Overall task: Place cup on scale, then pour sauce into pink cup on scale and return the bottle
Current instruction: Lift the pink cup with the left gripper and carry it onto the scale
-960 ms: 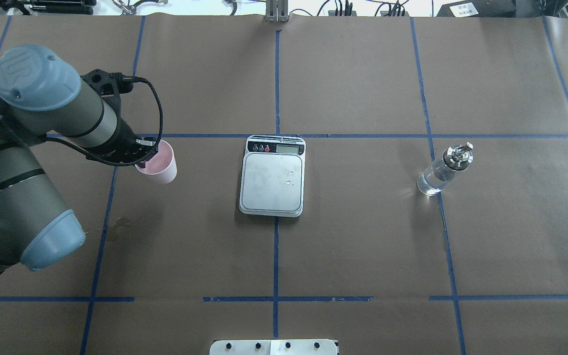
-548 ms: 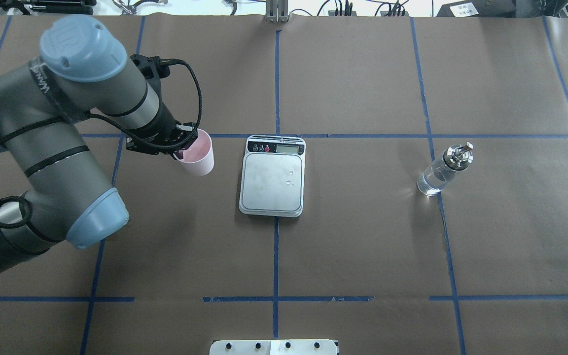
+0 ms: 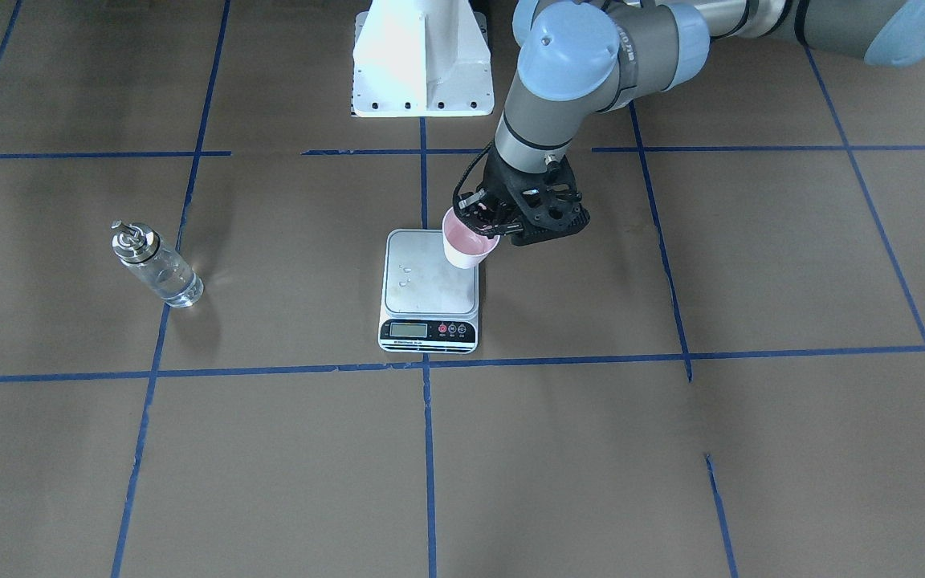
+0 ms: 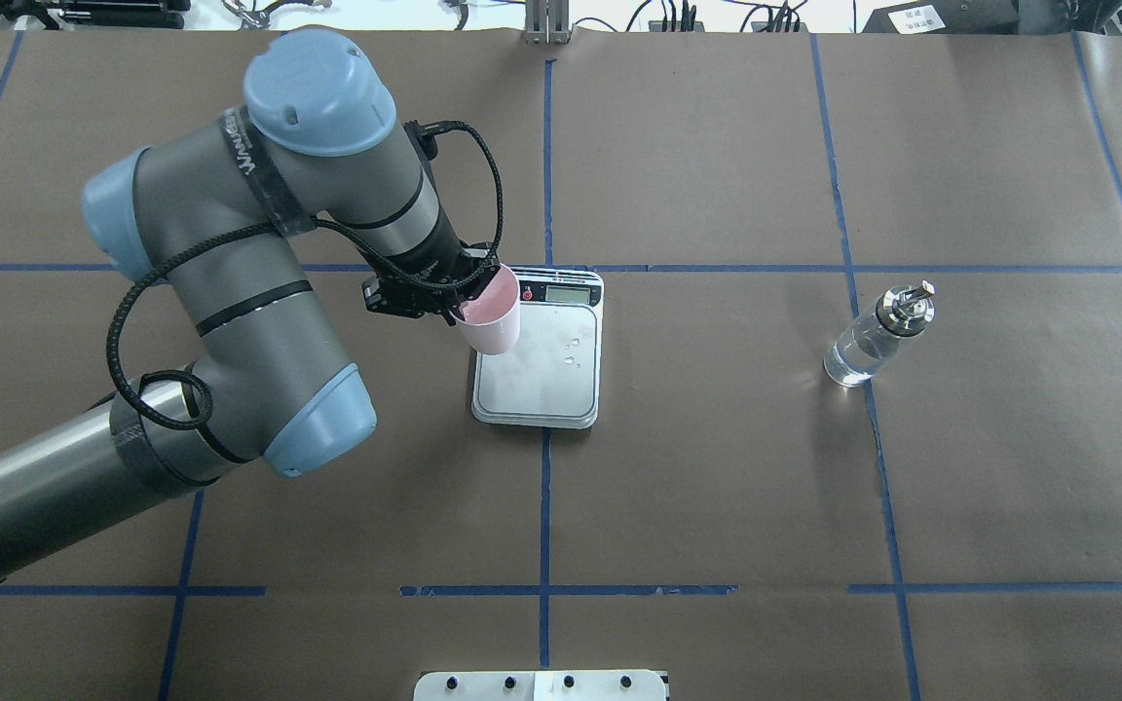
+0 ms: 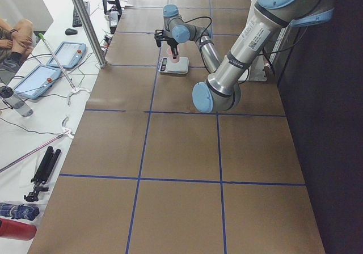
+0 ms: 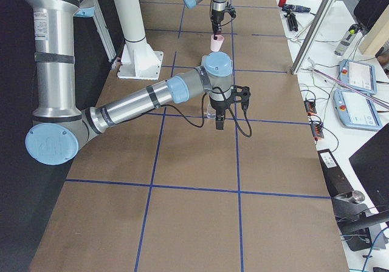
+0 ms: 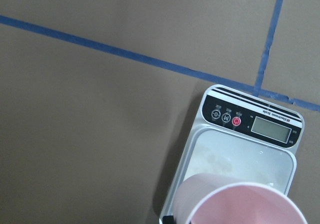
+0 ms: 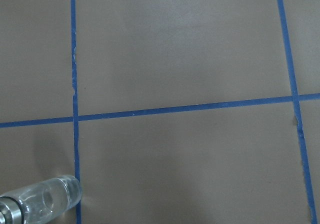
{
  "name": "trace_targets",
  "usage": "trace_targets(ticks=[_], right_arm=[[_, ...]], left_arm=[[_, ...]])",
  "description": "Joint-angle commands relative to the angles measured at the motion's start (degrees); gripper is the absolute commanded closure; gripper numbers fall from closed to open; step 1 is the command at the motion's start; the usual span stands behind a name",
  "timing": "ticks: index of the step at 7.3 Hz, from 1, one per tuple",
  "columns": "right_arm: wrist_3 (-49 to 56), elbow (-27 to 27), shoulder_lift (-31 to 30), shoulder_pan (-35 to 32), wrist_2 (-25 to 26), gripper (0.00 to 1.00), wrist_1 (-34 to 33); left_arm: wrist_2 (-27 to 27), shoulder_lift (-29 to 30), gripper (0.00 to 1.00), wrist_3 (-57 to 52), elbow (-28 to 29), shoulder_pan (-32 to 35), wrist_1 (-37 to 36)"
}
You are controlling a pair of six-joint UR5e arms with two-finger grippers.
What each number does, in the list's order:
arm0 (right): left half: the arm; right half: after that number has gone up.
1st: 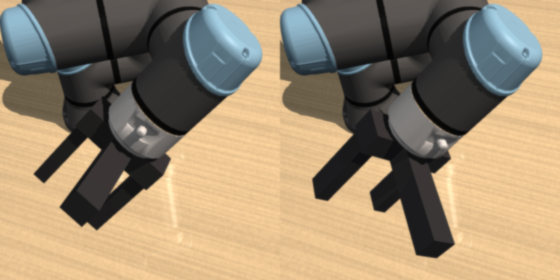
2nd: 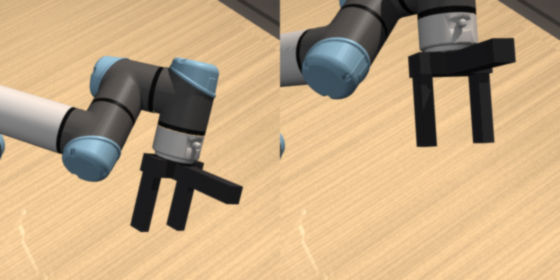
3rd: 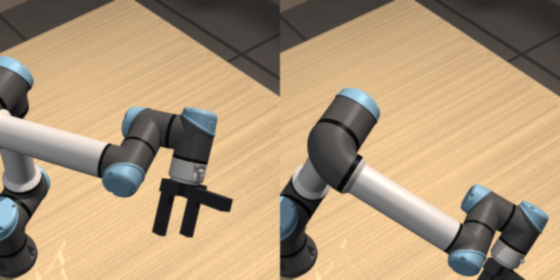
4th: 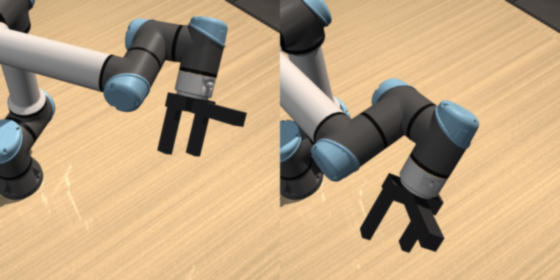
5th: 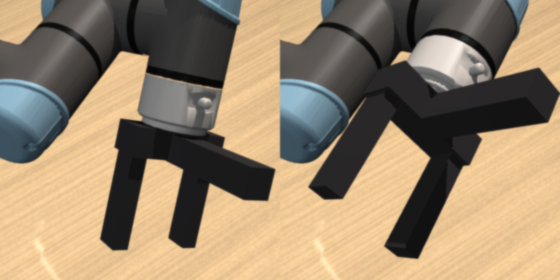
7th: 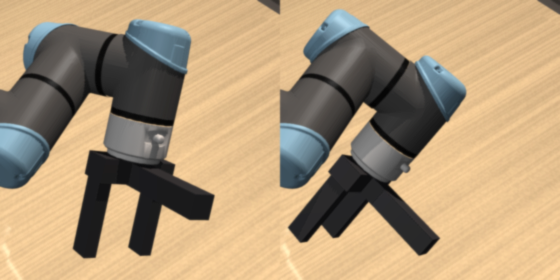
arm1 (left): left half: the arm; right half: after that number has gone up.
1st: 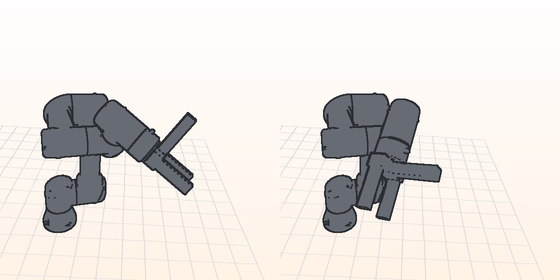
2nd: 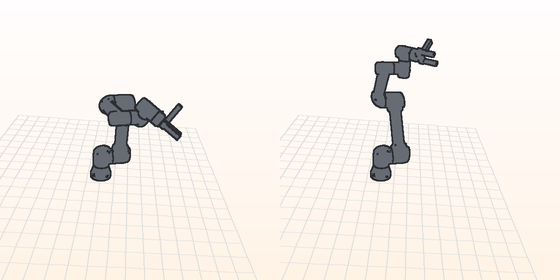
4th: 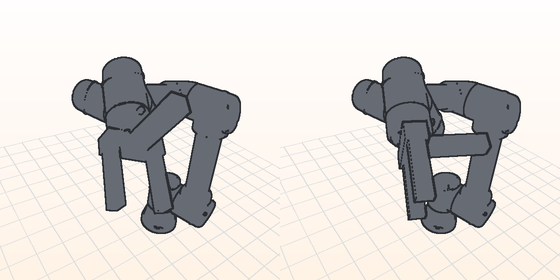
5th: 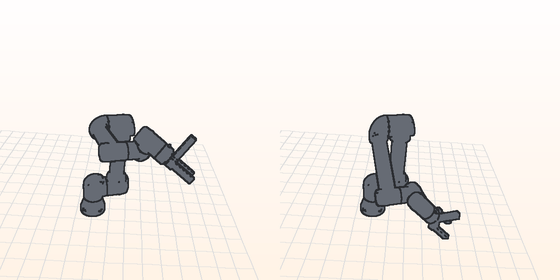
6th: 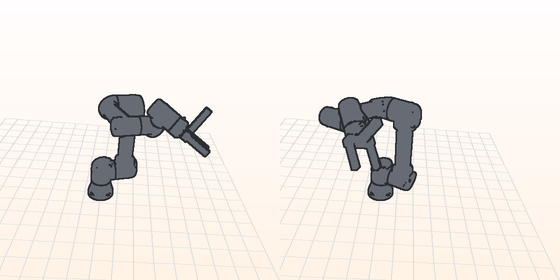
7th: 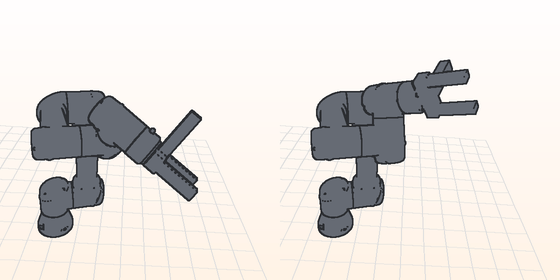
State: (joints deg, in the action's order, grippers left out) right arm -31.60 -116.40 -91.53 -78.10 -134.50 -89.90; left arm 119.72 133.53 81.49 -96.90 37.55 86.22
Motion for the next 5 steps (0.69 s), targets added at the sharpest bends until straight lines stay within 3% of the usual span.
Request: trace_targets(ticks=[1,5], right_arm=[[-0.74,-1.02,-0.05,0.41,0.11,0.0,-0.02],[-0.83,-1.46,-0.14,0.5,0.11,0.0,-0.02]], left_arm=[[-3.33,2.07,1.0,2.96,2.32,-3.08,1.05],[-5.11,5.42,1.0,4.38,9.44,-3.53,4.3]])
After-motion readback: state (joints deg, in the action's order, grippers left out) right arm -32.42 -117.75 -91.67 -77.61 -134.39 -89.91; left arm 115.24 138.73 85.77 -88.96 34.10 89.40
